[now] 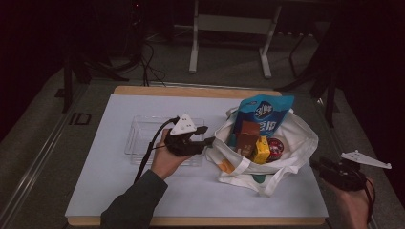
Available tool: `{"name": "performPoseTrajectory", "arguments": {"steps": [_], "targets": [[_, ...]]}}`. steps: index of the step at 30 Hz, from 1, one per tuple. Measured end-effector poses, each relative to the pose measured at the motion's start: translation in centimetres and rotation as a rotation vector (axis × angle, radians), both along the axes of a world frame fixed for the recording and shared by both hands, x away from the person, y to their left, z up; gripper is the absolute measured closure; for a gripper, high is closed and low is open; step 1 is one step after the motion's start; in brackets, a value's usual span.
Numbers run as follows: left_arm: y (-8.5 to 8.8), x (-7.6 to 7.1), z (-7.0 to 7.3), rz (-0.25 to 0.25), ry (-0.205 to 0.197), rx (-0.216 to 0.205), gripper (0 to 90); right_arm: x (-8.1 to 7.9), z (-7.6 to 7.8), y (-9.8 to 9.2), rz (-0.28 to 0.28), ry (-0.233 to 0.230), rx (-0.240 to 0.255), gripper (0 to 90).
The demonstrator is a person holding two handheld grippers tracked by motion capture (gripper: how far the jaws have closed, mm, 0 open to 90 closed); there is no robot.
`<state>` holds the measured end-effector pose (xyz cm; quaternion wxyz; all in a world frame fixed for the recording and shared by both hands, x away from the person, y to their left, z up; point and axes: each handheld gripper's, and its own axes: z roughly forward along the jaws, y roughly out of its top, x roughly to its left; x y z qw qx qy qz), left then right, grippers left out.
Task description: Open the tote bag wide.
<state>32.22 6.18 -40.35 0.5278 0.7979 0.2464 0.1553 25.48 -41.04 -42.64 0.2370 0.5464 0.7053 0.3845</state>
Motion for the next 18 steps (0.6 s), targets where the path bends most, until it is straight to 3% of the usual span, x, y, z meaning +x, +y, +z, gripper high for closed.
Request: {"name": "performPoseTrajectory", "arguments": {"steps": [6,11,13,18], "targets": [[-0.7,0.5,1.0,0.013,0.0,-0.025,53.5,0.5,0.4,0.4,0.005,-0.013,0.02,53.0],[-1.9,1.4,0.5,0.041,0.032,0.004,55.0,1.7,0.3,0.6,-0.024,-0.012,0.03,53.4],[-2.7,1.8,-0.2,0.05,0.048,0.044,58.3,2.3,0.2,0.7,-0.032,-0.005,0.032,55.1],[-4.2,2.4,-1.5,0.06,0.046,0.141,77.6,4.0,-0.7,1.2,-0.029,0.033,0.031,68.7]]}}
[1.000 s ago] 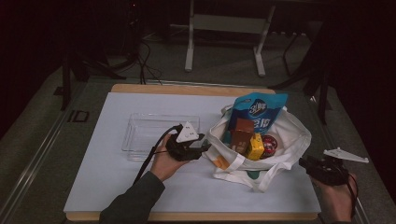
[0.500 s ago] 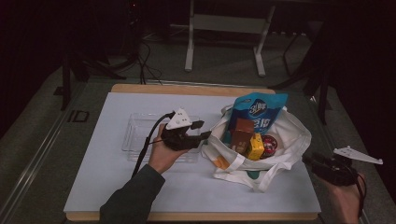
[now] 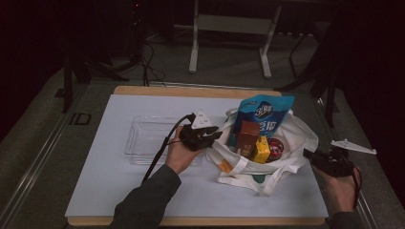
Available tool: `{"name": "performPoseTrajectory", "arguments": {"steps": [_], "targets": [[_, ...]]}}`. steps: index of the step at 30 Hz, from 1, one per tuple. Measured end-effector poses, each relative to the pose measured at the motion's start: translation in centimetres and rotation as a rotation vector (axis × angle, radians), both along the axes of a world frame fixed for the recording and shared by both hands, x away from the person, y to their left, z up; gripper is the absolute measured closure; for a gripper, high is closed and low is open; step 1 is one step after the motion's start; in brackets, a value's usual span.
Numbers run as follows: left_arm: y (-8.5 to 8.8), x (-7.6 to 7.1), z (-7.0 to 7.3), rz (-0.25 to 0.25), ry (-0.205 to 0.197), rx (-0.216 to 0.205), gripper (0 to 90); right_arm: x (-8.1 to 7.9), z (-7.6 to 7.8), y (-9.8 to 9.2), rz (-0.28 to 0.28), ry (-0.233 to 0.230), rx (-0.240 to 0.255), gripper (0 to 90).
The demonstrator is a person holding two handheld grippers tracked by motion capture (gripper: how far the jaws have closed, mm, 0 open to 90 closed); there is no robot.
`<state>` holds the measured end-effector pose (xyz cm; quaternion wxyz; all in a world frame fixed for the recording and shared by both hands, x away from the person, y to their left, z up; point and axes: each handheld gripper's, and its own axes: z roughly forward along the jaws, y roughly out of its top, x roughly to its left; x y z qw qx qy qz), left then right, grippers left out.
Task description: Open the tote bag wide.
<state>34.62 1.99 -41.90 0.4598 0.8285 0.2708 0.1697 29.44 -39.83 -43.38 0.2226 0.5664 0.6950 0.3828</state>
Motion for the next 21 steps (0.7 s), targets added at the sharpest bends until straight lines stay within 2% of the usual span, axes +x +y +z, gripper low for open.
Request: {"name": "performPoseTrajectory", "arguments": {"steps": [5,11,12,17,19,21], "targets": [[-1.0,0.7,-1.3,0.019,0.014,0.055,81.1,1.3,-1.1,0.9,-0.002,0.041,-0.023,75.6],[-1.8,1.4,-2.6,0.039,0.033,0.12,82.1,2.5,-2.7,1.3,-0.018,0.088,-0.021,80.8],[-1.8,1.4,-2.6,0.039,0.033,0.12,82.3,2.5,-2.7,1.3,-0.018,0.088,-0.021,80.8],[-2.7,2.0,-4.2,0.054,0.048,0.191,83.0,3.4,-4.1,1.8,-0.026,0.122,-0.027,85.4],[-3.1,2.0,-4.6,0.067,0.044,0.22,83.5,3.6,-4.6,1.9,-0.03,0.135,-0.037,85.7],[-3.3,2.0,-4.5,0.076,0.044,0.231,83.8,3.9,-5.1,2.0,-0.03,0.146,-0.044,85.9]]}}
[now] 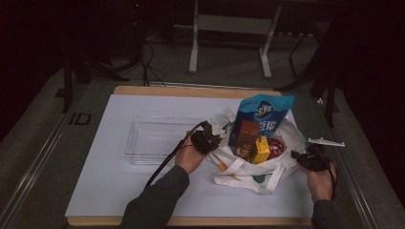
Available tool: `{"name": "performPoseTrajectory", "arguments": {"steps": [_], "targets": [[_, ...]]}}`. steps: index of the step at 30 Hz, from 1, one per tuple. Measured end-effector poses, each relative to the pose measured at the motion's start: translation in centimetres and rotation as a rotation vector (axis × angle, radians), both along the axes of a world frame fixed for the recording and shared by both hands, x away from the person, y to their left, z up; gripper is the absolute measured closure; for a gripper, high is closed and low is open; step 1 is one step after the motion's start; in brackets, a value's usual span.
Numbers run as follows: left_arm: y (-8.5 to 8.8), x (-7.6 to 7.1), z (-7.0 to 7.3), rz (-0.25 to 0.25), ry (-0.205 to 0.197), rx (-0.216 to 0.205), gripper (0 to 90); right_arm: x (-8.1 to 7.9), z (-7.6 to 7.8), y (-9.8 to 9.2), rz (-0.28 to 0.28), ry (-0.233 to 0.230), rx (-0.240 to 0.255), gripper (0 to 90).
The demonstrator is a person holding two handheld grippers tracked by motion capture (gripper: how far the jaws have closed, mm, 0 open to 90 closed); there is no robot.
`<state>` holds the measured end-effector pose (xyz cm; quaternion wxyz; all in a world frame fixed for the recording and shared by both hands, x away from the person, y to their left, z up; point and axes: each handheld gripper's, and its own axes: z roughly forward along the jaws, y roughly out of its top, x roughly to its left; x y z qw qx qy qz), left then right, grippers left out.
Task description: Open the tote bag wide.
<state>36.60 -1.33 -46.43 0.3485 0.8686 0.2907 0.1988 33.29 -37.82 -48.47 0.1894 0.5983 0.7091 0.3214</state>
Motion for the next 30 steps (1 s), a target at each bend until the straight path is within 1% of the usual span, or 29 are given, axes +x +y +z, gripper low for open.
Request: {"name": "performPoseTrajectory", "arguments": {"steps": [2,4,6,8,9,10,13,15,19,21,22,24,25,26,27,28,29,30], "targets": [[-0.1,0.0,0.0,0.005,0.0,0.005,84.0,0.2,-0.5,0.1,-0.005,0.014,-0.009,86.0],[-0.1,0.0,-0.1,0.011,0.001,0.022,84.2,0.2,-0.9,0.1,-0.007,0.024,-0.013,86.3],[-0.2,0.1,-0.1,0.018,0.002,0.034,84.3,0.4,-1.3,0.2,-0.004,0.038,-0.036,86.3],[-0.4,0.2,-0.2,0.03,0.005,0.056,84.7,0.5,-1.6,0.4,-0.004,0.049,-0.053,86.4],[-0.6,0.3,-0.2,0.046,0.014,0.08,84.9,0.5,-1.6,0.4,-0.003,0.05,-0.059,86.4],[-0.6,0.4,-0.3,0.058,0.026,0.085,85.1,0.6,-1.7,0.4,0.0,0.055,-0.065,86.4],[-0.7,0.7,-0.3,0.083,0.045,0.097,85.5,0.7,-1.8,0.3,0.001,0.062,-0.062,86.5],[-0.6,0.8,-0.3,0.1,0.047,0.102,85.7,0.7,-1.8,0.2,0.0,0.065,-0.051,86.6],[-0.4,0.9,-0.3,0.114,0.061,0.09,85.9,0.7,-1.9,-0.1,-0.007,0.065,-0.022,86.7],[-0.3,0.9,-0.3,0.098,0.059,0.085,85.8,0.7,-1.8,-0.1,-0.015,0.068,-0.018,86.4],[-0.2,0.9,-0.3,0.089,0.06,0.076,85.7,0.6,-1.8,-0.1,-0.016,0.065,-0.02,85.7],[0.2,0.8,-0.1,0.071,0.068,0.041,84.6,0.4,-1.5,-0.1,-0.016,0.051,-0.017,83.5],[0.4,0.9,-0.1,0.069,0.077,0.026,83.0,0.3,-1.4,-0.2,-0.02,0.042,-0.007,80.5],[0.6,0.9,0.0,0.067,0.084,0.012,79.6,0.1,-1.2,-0.4,-0.012,0.031,0.007,76.3],[0.8,1.0,0.1,0.058,0.089,-0.002,75.9,0.0,-1.0,-0.5,-0.008,0.018,0.01,73.7],[0.8,1.0,0.1,0.052,0.085,-0.021,71.2,-0.2,-0.7,-0.6,-0.008,0.007,0.005,71.5],[0.9,1.0,0.2,0.054,0.081,-0.025,66.5,-0.4,-0.4,-0.7,-0.011,-0.009,0.007,69.2],[0.9,1.0,0.3,0.056,0.079,-0.032,65.4,-0.5,0.0,-0.8,-0.016,-0.023,0.012,67.3]]}}
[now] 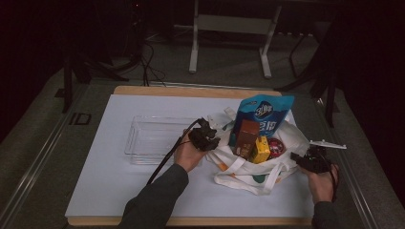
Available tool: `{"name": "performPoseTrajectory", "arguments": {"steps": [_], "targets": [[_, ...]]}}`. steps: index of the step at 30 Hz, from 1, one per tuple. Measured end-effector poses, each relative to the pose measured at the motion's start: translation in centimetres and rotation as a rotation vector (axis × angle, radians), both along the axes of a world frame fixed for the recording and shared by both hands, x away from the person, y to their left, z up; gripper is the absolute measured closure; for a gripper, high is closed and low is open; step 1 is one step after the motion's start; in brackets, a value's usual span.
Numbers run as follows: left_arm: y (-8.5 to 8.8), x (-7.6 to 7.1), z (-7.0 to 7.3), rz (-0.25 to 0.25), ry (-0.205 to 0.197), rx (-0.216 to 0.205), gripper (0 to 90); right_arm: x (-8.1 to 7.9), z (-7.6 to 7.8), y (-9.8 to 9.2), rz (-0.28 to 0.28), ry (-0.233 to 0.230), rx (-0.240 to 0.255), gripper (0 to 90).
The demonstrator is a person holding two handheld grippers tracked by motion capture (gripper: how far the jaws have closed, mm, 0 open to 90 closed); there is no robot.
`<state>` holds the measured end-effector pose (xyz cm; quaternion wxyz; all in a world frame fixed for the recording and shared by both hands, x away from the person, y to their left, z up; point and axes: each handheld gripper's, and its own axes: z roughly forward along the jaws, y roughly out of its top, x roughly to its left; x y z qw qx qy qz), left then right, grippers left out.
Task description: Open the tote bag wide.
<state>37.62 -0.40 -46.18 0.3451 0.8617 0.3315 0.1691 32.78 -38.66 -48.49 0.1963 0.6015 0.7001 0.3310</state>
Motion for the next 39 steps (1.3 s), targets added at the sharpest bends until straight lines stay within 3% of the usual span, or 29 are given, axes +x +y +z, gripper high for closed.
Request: {"name": "performPoseTrajectory", "arguments": {"steps": [2,7,13,21,24,27,29,32,39], "targets": [[0.0,-0.1,0.2,-0.008,-0.01,-0.032,62.3,-0.2,0.8,-0.3,-0.005,-0.02,-0.009,64.8],[0.0,-0.4,0.9,-0.022,-0.047,-0.064,58.4,-0.3,2.6,-1.2,-0.021,-0.067,-0.019,58.9],[0.0,0.0,1.4,-0.013,-0.055,-0.083,58.0,0.0,4.3,-1.7,-0.013,-0.133,-0.028,57.4],[-0.7,0.5,1.9,-0.024,-0.078,-0.11,61.3,1.7,6.1,-0.5,0.045,-0.192,-0.044,57.3],[-0.9,0.8,1.8,-0.024,-0.076,-0.105,65.8,2.7,6.5,0.3,0.069,-0.203,-0.049,63.4],[-1.6,1.3,1.4,0.002,-0.068,-0.048,71.8,3.8,6.3,0.9,0.088,-0.187,-0.043,82.0],[-2.2,1.6,1.0,0.015,-0.061,-0.013,77.1,4.6,5.7,1.3,0.077,-0.159,-0.05,87.3],[-2.9,2.0,0.6,0.026,-0.048,0.042,83.8,5.6,4.5,1.7,0.047,-0.102,-0.062,88.3],[-3.9,2.4,-0.3,0.038,-0.029,0.123,86.9,6.9,1.0,1.9,0.009,0.018,-0.072,88.4]]}}
